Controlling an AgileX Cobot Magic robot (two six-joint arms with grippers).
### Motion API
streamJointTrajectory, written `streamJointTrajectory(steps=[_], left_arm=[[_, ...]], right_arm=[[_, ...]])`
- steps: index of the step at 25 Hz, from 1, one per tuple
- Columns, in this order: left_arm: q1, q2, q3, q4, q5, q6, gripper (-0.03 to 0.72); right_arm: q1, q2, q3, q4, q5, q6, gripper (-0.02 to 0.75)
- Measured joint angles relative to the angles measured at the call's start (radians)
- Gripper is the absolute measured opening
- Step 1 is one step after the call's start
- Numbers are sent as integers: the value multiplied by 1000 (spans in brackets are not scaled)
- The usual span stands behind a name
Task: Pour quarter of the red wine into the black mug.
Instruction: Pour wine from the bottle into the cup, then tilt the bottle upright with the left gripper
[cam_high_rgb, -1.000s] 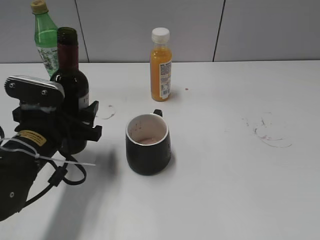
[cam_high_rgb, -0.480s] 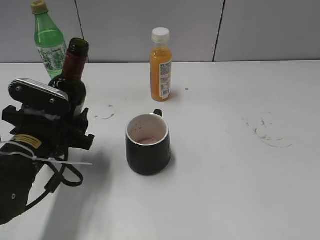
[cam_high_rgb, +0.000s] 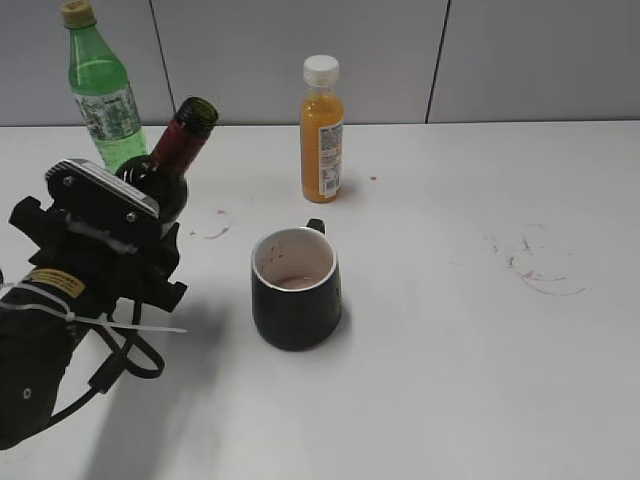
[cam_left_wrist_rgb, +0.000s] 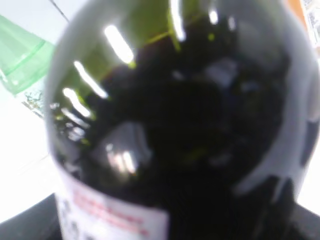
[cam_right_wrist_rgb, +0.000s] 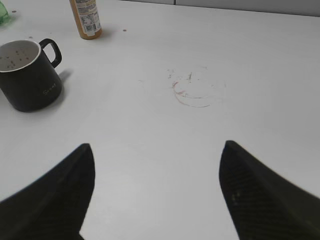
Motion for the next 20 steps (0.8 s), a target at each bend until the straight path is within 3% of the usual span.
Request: streamJointTrajectory(steps=[11, 20], left_arm=[[0, 0, -22, -1, -1, 195, 547], [0, 1, -23, -14, -1, 426, 547]], right_arm=[[0, 0, 0, 0, 0, 0, 585], [0, 0, 0, 0, 0, 0, 585]])
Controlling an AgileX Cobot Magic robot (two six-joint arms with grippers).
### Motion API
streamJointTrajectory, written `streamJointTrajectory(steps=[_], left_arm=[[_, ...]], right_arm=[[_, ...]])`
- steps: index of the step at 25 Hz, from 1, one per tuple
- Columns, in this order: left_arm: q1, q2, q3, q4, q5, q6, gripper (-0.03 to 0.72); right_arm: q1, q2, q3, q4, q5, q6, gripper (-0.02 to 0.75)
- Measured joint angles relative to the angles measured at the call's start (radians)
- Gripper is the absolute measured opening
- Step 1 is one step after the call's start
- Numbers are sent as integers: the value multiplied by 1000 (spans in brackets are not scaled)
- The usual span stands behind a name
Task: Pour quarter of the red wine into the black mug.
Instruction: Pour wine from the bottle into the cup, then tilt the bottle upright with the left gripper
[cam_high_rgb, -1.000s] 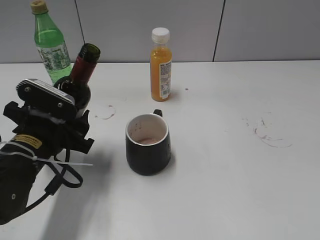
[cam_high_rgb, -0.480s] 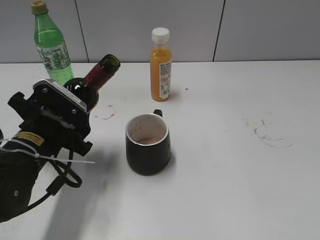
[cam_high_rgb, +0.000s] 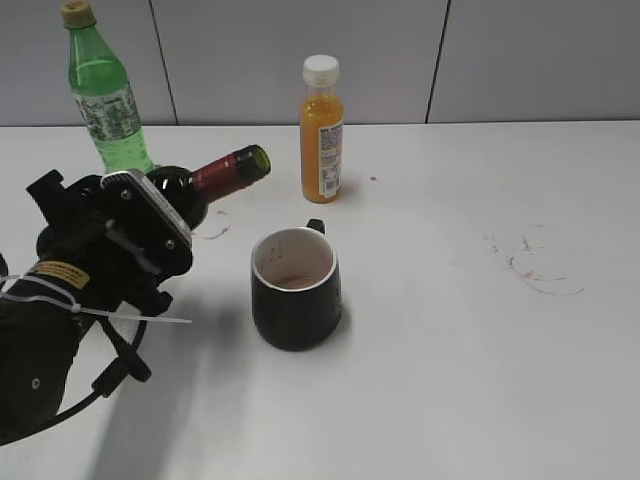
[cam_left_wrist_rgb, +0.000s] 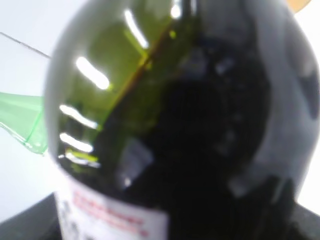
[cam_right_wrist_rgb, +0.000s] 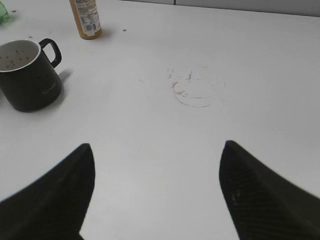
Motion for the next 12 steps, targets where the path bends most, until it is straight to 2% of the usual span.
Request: streamJointTrajectory(steps=[12], left_arm=[[0, 3, -2, -41, 0, 228, 547]], right_arm=[[0, 0, 0, 0, -1, 0, 585]])
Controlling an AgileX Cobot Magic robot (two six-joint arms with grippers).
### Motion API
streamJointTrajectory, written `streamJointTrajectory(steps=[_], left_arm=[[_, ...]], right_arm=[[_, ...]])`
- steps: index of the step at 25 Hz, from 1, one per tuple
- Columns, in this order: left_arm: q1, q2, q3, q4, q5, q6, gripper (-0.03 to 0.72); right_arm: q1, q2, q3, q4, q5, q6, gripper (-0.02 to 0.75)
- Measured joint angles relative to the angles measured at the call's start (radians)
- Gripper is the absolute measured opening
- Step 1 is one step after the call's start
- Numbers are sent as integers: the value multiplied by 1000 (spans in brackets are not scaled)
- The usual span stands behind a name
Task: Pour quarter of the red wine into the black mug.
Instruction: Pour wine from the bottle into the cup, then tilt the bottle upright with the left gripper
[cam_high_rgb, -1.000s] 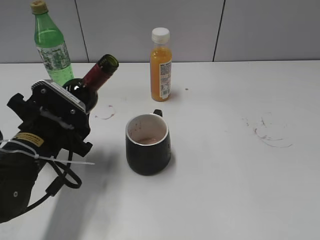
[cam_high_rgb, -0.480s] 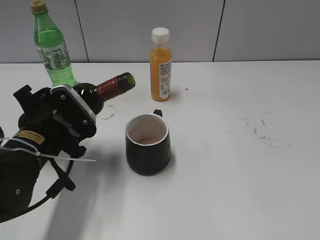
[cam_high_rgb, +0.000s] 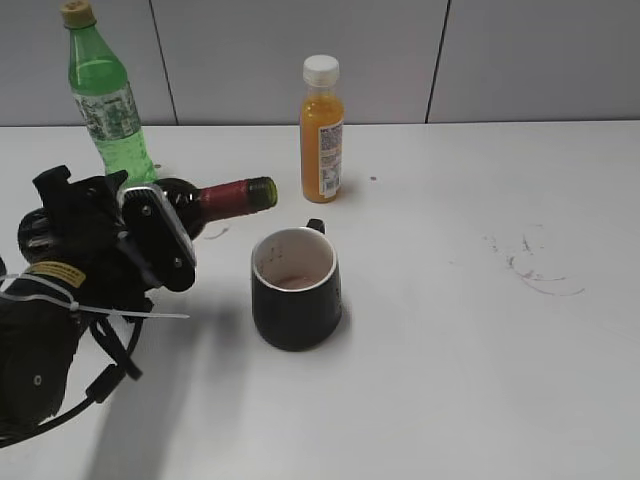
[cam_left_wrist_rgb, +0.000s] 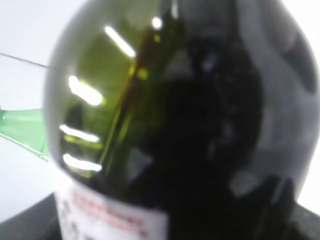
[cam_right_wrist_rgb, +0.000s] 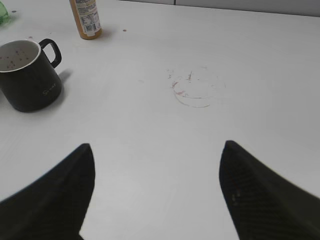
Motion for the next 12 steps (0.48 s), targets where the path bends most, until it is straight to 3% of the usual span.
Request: streamJointTrajectory(steps=[12], left_arm=[[0, 6, -26, -68, 0, 229, 547]], right_arm=[[0, 0, 0, 0, 0, 0, 585]])
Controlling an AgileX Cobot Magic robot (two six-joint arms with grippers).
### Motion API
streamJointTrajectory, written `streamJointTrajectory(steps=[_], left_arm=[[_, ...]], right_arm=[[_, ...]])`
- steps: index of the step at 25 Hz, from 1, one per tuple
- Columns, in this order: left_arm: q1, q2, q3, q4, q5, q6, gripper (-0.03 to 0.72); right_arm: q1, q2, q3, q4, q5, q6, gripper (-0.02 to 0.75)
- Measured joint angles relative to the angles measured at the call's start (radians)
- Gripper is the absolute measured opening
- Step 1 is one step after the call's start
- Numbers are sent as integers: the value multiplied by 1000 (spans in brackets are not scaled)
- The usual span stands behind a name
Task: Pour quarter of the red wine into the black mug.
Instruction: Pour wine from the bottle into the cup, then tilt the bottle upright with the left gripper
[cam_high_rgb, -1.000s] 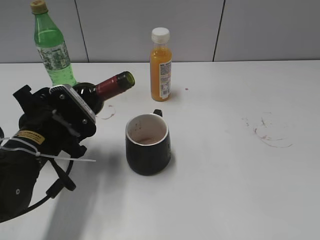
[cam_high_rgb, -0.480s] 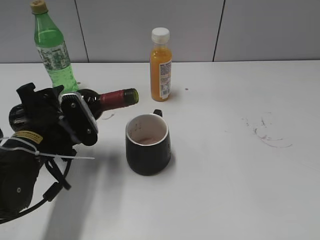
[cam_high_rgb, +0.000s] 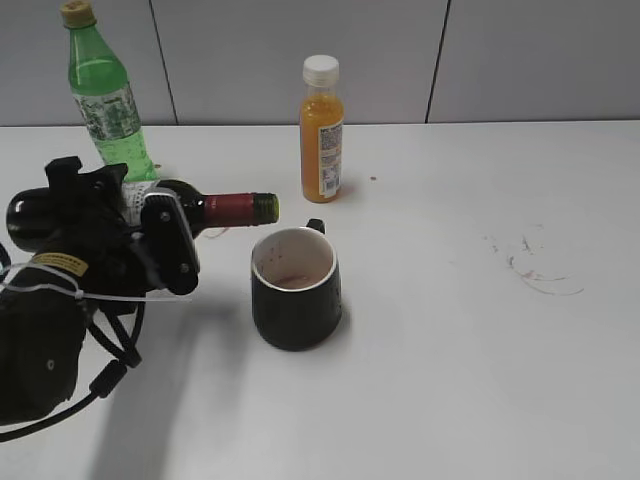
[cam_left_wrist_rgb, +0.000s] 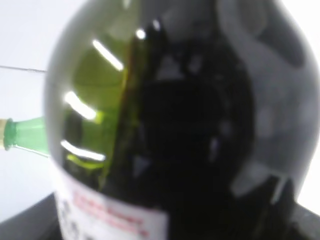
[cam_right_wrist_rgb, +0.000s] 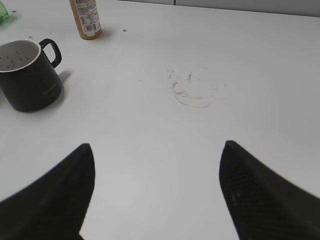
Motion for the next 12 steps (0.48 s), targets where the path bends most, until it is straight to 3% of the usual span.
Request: streamJointTrajectory(steps=[12], left_arm=[[0, 1, -33, -8, -4, 172, 546]], right_arm=[[0, 0, 0, 0, 0, 0, 585]])
